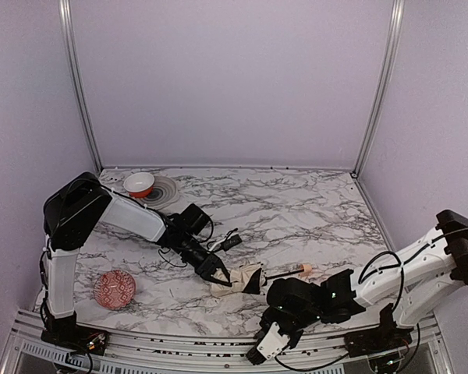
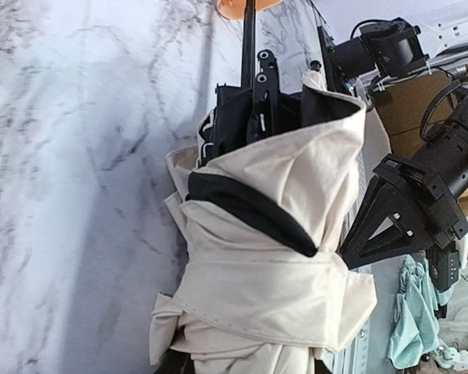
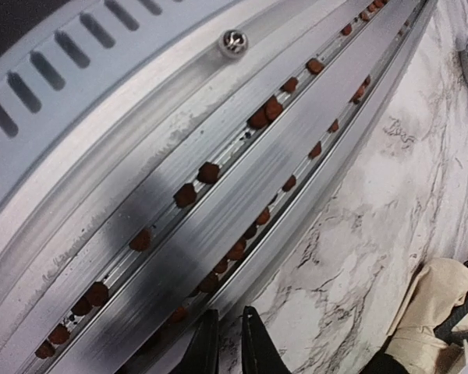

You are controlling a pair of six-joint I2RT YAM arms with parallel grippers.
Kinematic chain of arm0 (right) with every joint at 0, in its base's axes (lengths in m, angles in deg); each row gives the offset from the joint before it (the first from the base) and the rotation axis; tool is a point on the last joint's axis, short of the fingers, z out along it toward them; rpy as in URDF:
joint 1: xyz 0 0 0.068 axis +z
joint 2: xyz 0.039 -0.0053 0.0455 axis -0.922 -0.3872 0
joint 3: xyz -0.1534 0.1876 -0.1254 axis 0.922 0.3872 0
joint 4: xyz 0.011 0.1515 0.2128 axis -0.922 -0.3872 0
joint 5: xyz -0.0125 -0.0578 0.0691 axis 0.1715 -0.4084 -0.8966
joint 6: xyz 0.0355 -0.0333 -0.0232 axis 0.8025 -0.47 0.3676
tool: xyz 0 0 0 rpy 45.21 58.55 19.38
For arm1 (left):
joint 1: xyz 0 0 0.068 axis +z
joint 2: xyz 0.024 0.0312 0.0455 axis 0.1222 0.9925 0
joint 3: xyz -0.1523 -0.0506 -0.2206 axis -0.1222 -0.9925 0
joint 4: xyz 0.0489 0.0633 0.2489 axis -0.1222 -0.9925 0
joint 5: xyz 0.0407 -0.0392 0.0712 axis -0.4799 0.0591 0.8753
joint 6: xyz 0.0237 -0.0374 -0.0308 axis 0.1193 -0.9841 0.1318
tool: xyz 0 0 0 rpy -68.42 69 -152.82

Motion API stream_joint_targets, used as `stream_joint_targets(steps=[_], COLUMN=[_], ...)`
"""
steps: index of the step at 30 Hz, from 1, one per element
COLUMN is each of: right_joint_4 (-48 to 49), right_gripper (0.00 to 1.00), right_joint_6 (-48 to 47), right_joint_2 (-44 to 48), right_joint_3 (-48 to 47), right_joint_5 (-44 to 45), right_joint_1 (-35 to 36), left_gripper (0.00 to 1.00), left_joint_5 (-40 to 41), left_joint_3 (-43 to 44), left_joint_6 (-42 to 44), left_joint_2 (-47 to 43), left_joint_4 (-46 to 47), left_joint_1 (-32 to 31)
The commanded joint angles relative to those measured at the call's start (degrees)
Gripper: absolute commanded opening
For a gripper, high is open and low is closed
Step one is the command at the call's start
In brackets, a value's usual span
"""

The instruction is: Put away the umbrella

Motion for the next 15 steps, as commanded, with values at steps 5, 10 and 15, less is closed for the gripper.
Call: stream_joint_targets(steps=[5, 10, 15], right_joint_4=[-1.3, -0.2, 2.8], right_gripper=[0.1, 0.15, 0.28], right_joint_6=[7.6, 21.9, 35.5], right_joint_2=[3.4, 9.9, 19.3], right_joint_3=[-4.0, -9.5, -10.1], right_joint_5=[2.2, -3.3, -11.3], right_joint_1=[0.0, -7.4, -21.6], left_gripper=[0.0, 0.0, 0.06], left_joint_5=[19.5, 26.6, 40.0], left_joint_3=[-3.2, -2.9, -2.9], left_joint_6=[4.1, 7.3, 12.0], left_joint_2=[1.4, -3.3, -10.0], left_joint_4=[-6.4, -8.8, -11.6], left_joint_1=[0.3, -1.5, -4.7])
